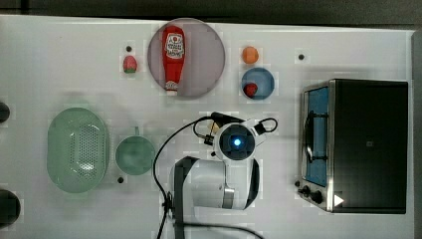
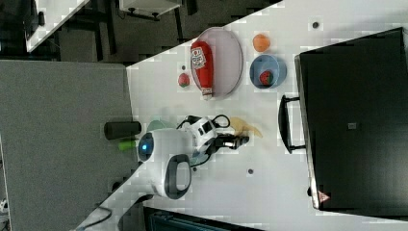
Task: Pick Banana and place it in mug.
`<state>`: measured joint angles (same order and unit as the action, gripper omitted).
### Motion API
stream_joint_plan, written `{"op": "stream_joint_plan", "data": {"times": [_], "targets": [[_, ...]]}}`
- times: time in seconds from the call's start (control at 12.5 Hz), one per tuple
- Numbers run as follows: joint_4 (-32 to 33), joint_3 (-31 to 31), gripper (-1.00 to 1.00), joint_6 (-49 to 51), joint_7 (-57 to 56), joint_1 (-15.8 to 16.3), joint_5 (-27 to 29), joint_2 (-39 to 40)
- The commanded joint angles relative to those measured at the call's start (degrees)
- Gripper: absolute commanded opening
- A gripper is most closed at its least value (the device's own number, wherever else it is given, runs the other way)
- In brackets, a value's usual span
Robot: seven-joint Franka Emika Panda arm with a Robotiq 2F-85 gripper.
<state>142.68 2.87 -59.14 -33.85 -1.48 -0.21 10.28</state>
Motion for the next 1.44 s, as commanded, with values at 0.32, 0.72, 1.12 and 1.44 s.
{"op": "stream_joint_plan", "data": {"times": [0.32, 0.72, 1.12, 1.44], "targets": [[-5.56, -0.64, -0.45, 22.59, -0.5, 0.15, -0.06, -20.55], [-11.24, -4.08, -0.45, 36.95, 2.79, 0.71, -0.06, -28.29], [-12.07, -15.37, -0.45, 37.01, 20.89, 2.58, 1.73, -28.76], [-12.01, -24.41, -0.45, 36.61, 34.53, 3.04, 7.4, -26.53]]}}
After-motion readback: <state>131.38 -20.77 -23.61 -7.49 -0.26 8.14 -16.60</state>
